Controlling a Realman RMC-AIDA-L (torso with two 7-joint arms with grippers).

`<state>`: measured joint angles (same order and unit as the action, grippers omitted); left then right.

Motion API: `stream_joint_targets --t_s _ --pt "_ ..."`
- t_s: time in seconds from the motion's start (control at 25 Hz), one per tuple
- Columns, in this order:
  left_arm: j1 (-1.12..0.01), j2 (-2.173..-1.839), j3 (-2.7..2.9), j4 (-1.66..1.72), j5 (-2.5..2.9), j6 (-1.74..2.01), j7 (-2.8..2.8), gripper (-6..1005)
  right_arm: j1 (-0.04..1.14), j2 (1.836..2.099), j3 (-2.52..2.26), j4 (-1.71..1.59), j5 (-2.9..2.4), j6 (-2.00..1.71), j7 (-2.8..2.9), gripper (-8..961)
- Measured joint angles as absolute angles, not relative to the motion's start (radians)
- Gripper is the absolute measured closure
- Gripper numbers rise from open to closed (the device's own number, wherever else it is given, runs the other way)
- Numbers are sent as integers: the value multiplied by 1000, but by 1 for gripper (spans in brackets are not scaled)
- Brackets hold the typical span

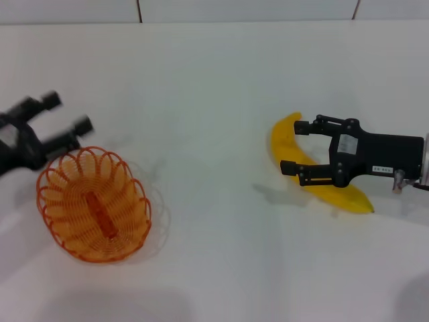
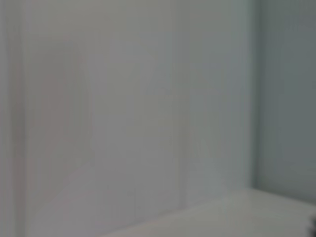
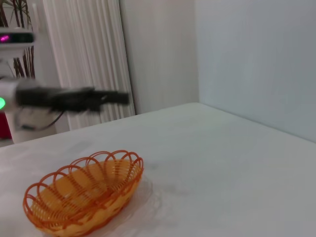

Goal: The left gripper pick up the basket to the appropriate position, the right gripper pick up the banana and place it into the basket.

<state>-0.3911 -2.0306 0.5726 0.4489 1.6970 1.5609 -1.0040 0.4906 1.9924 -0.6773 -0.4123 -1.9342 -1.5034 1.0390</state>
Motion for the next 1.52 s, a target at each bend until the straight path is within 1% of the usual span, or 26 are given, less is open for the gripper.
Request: stream_joint_targets --t_s 0.08,0.12,0.24,0.36,0.44,0.52,0.64,0.76,0.96,1.16,1.52 --pt "-431 -2021 548 565 1776 1458 -1295 122 492 1992 -677 -414 -1934 -1503 1040 57" --pt "-431 -2021 548 565 1776 1458 -1295 122 493 1992 -678 -414 -1934 -1503 1040 57" --pt "-489 -2001 550 690 1943 1414 -1487 122 495 1990 -678 -415 -1934 -1503 1040 57" --pt "-566 -1962 553 795 2157 1476 -1559 122 497 1988 -678 -414 -1934 -1503 1041 57" --pt "-584 -1958 556 870 2242 1541 -1532 122 500 1987 -679 -415 -1934 -1503 1045 58" --pt "-587 -1969 565 969 2314 1611 -1464 122 503 1986 -681 -415 -1934 -1503 1050 58" --pt "-595 -2007 578 1092 2416 1652 -1399 122 505 1986 -683 -416 -1934 -1503 1054 58" --pt "-639 -2026 579 1118 2530 1648 -1404 122 508 1986 -684 -416 -1934 -1503 1055 58" --pt "-685 -2032 615 1060 2604 1584 -1398 122 527 1990 -684 -412 -1936 -1503 1056 58" --pt "-710 -2032 711 976 2610 1495 -1399 123 531 1991 -684 -410 -1936 -1503 1055 58" --pt "-746 -2034 745 893 2607 1462 -1391 126 532 1991 -684 -409 -1934 -1503 1055 59"
